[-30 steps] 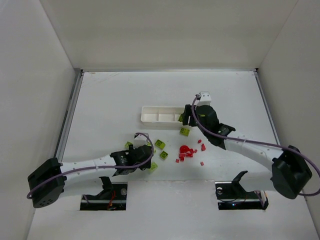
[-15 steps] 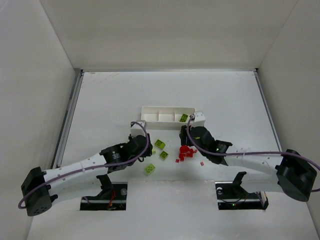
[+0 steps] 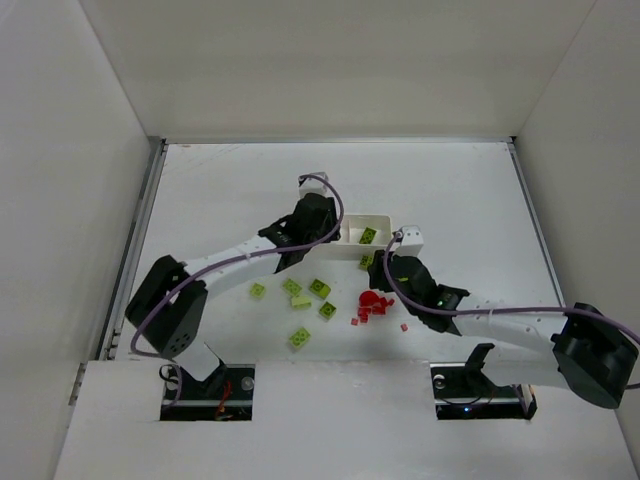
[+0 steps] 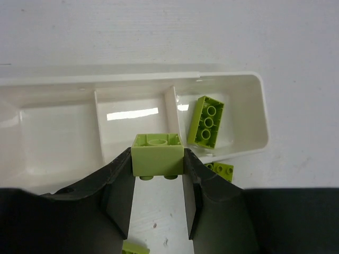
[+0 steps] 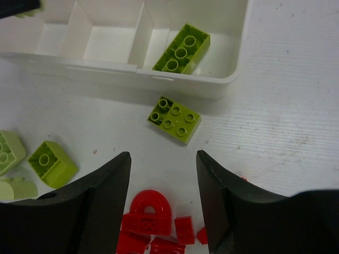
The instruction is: Sort the legos into containers by color
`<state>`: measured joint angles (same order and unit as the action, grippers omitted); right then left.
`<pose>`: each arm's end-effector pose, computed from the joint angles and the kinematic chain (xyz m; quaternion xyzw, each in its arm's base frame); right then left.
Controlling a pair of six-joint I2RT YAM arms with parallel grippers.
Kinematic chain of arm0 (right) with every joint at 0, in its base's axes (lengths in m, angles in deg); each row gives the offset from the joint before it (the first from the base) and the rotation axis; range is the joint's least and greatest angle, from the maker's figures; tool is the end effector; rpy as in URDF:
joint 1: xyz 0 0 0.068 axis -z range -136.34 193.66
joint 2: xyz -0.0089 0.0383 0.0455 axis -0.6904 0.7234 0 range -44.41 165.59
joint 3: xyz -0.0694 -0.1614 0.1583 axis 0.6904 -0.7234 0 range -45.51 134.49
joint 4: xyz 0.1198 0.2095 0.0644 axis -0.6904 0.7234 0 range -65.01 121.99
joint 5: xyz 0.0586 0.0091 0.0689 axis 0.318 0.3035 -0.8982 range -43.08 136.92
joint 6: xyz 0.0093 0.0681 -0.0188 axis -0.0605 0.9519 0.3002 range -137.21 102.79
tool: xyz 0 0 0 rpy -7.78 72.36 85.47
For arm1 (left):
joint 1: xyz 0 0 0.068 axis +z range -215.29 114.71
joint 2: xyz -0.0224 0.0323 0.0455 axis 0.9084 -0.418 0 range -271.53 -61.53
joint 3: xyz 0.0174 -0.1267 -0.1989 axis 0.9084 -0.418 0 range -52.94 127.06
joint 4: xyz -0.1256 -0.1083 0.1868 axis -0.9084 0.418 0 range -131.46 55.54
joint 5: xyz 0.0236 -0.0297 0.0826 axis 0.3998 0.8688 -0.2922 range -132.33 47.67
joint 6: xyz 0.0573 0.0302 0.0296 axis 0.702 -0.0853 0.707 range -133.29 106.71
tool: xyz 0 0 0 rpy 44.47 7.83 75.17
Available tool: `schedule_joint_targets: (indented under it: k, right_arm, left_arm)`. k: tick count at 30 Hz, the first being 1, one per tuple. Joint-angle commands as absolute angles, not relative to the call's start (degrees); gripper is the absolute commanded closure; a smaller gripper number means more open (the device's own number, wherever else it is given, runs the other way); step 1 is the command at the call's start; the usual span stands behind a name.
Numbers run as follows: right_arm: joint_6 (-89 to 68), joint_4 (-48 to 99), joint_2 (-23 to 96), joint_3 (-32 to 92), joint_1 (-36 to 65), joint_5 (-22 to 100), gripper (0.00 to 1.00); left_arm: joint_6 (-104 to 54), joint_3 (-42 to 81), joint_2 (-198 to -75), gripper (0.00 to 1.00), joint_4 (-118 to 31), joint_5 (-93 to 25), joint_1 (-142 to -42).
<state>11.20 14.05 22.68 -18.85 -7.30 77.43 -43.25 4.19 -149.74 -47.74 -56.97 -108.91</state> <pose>0.1844 0.1802 0.1554 -0.0330 0.8432 0.1354 0.5192 0.2720 -0.2387 0.2162 0.0313 0.8378 -0.2341 0.4923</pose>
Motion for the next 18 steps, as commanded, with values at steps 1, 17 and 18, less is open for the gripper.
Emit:
schedule_joint_targets:
  k: [1,17,18]
  right_arm:
    - [12.33,11.10,22.03,-19.05,-6.57,79.27,0.36]
    - [13.63,10.66,36.70,-12.46,-5.42,77.07,0.13]
    - [13.90,10.57,37.75,-11.94,-5.42,77.07,0.13]
  left_arm:
    - [-40.81,9.64,-154.34,0.78,-51.30,-53.76,-108.31]
    - [-43.00,-2.47,-145.04,0.44,-55.52,-56.66,-107.96]
    - [-43.61,-5.10,-142.42,0.44,-55.52,-56.75,-107.87]
